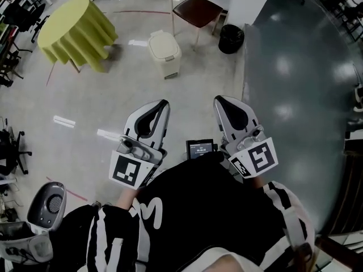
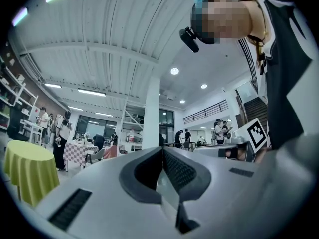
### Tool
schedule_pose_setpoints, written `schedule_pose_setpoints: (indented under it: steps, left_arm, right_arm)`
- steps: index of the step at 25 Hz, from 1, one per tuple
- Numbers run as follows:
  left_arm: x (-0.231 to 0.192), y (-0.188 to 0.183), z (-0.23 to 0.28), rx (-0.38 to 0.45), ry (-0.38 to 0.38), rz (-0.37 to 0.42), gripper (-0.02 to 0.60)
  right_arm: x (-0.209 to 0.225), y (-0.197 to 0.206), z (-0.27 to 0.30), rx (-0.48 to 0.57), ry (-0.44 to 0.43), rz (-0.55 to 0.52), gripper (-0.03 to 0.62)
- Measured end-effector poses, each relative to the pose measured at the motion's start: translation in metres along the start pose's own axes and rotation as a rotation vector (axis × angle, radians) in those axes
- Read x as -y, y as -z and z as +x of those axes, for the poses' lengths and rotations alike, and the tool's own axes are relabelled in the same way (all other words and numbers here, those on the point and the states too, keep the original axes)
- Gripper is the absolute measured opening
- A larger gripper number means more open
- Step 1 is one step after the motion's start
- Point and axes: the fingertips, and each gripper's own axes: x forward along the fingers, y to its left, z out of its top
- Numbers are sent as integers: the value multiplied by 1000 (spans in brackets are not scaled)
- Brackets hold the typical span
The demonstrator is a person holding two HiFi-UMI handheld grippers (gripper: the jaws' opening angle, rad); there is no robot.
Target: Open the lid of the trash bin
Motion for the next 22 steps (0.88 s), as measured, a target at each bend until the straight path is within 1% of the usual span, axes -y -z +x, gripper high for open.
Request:
schedule_pose_setpoints:
  steps: [5, 11, 17, 22]
  left_arm:
    - [3, -1, 22, 8, -10, 9, 11]
    - [7, 9, 41, 2, -37, 5, 11]
    - [0, 11, 42, -8, -57, 9, 11]
    - [0, 17, 43, -18, -52, 10, 11]
  right_arm:
    - [28, -1, 0, 5, -5, 13, 11]
    - [51, 11, 4, -13, -40, 28, 11]
    - [50, 15, 14, -18, -67, 38, 11]
    - [48, 13, 17, -10, -68, 31, 11]
